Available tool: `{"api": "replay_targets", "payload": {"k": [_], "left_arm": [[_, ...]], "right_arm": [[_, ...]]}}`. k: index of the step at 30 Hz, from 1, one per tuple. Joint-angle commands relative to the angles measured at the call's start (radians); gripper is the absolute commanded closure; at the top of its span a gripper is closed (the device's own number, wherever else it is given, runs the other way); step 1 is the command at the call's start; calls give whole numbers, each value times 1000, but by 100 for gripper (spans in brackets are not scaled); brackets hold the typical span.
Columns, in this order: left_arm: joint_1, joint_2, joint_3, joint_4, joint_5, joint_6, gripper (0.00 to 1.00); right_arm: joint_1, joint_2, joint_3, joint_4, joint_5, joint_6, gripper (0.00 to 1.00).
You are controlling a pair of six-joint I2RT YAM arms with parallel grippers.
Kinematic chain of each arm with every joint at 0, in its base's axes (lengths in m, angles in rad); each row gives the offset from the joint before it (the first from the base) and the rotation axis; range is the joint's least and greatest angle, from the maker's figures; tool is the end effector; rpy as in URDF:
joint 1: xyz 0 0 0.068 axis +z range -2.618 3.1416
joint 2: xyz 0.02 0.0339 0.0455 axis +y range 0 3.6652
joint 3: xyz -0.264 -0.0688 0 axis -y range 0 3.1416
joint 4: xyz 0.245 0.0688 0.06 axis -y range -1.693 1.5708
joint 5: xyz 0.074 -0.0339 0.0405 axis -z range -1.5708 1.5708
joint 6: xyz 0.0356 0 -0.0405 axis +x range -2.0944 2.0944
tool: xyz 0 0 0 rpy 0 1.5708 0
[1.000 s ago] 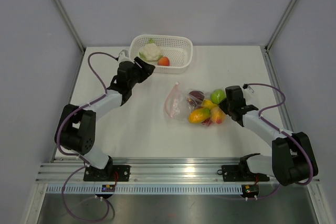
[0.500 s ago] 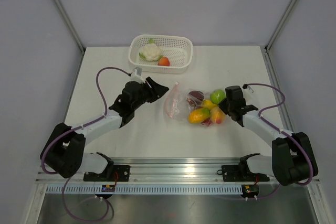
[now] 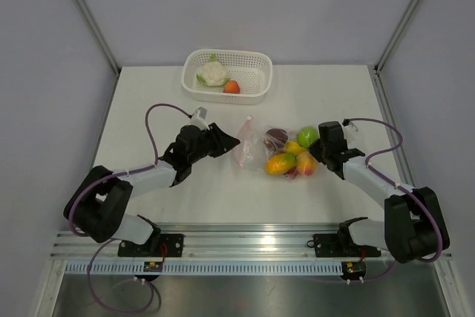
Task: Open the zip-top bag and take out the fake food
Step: Pick up the fake fruit from the zipper food storage bag.
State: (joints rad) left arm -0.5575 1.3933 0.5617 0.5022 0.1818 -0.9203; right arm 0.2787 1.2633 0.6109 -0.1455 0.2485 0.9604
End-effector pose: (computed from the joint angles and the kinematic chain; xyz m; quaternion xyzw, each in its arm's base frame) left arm 0.2392 -0.1567 0.1975 -0.0942 0.8063 -0.4447 0.3784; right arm 0.2398 0.0595 0.1864 0.3513 0.8506 0.1237 0.3711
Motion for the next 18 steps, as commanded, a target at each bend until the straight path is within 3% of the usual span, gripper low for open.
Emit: {"api": "replay_targets", "payload": {"k": [1,6,18], "left_arm": [[-4,70,32,101,109,18,66],[-5,133,67,88,169,17,64],[-36,147,122,21,231,74,49]], "right_arm": [[-3,-15,4,26,-9,-12,100],[-3,-19,4,26,-32,-20,100],[-3,-8,4,47,-68,-20,100]]}}
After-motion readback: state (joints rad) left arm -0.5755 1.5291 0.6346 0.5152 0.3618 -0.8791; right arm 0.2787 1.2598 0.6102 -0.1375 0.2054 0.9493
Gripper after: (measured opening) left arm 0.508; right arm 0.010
